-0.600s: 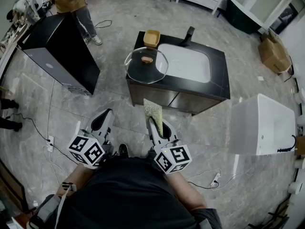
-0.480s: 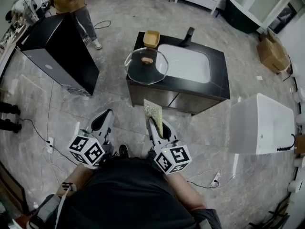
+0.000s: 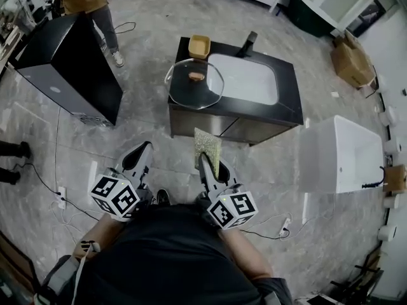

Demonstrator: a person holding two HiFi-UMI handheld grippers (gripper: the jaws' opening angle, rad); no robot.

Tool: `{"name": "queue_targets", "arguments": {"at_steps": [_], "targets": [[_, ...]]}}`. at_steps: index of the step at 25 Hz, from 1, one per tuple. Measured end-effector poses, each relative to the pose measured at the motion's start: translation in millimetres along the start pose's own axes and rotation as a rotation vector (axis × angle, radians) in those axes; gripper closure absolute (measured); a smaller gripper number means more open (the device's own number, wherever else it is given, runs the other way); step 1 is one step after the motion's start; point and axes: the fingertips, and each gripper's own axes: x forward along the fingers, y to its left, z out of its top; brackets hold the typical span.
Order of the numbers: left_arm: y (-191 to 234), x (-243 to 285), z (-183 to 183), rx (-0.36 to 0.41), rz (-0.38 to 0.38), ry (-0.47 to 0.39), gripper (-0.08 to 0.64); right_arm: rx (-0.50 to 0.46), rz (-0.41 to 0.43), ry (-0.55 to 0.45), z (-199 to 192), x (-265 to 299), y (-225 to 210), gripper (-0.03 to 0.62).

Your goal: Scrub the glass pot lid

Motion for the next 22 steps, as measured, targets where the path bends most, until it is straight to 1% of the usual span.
{"name": "queue_targets", "arguments": {"at_steps": [5,9,11,14,16,19,22], "targets": [[26.7,2.2,-5.2,-0.066,-0.021,0.028,0.558,0.011,-0.065,0.030,-11.5,6.2,2.3,0.537],[38.0,16.1,-12.8,-0.104,-0.029,0.058,0.558,0.018,-0.111,0.053,-16.7,10.0,-10.4,0.537],[38.9,26.8,-16.5,-0.112,-0.031,0.071,0.558,0.029,-0.115,0.065,-19.4,15.2,-19.6,0.537],[41.0,46.3,-19.7,-0.110,-0.015,0.085,0.558,0.054,-0.100,0.073,-20.3,30.1,-39.4,0.537],[46.2,60.5,-18.3,-0.101,0.012,0.088,0.558,0.077,-0.078,0.076,-18.5,45.9,-55.7,0.537],[58.0,84.4,-7.4,-0.085,0.075,0.079,0.558,0.111,-0.023,0.086,-9.0,77.4,-79.0,0.537],[58.5,114.2,7.5,-0.073,0.126,0.061,0.558,0.125,0.042,0.106,8.2,107.0,-100.2,0.537]]}}
